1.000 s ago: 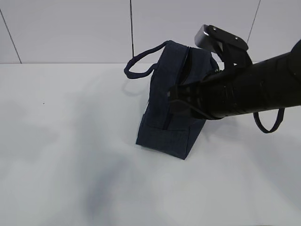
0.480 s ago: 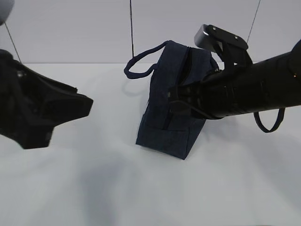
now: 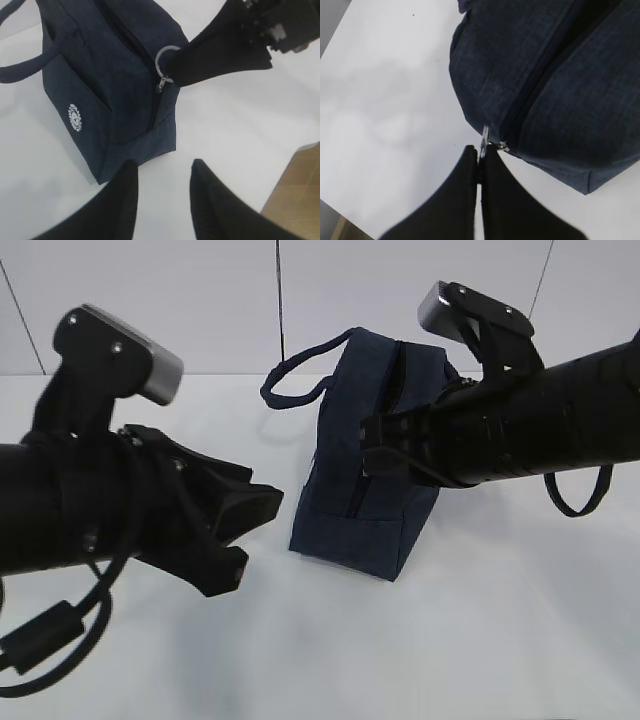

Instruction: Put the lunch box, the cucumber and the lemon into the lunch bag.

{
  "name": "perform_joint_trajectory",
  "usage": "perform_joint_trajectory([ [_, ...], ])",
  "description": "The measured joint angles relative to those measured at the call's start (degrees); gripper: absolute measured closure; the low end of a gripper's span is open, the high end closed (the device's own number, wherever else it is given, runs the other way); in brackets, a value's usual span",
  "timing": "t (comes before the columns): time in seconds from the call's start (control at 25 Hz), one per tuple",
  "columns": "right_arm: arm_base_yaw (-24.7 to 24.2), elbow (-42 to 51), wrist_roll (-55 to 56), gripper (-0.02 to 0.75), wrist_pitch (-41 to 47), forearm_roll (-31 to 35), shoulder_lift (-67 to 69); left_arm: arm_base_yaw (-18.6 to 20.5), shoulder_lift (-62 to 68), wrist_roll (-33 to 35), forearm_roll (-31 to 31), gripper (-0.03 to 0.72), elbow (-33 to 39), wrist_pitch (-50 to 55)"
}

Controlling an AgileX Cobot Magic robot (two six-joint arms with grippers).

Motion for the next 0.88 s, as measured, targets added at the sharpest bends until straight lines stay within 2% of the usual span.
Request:
perform_joint_trajectory([
  [0.52, 0.0, 0.0, -0.1, 0.737, 0.0, -0.1, 0.0, 0.6, 17.6, 0.1, 1.7, 0.431, 0.0, -20.1],
  [0.72, 0.0, 0.0, -0.1, 0.737, 0.0, -0.1, 0.0, 5.0, 21.4, 0.1, 1.7, 0.420, 0.0, -27.4],
  [0.88, 0.0, 0.0, -0.1, 0.737, 0.0, -0.1, 0.0, 8.1, 24.1, 0.1, 1.7, 0.349, 0.0, -31.7],
])
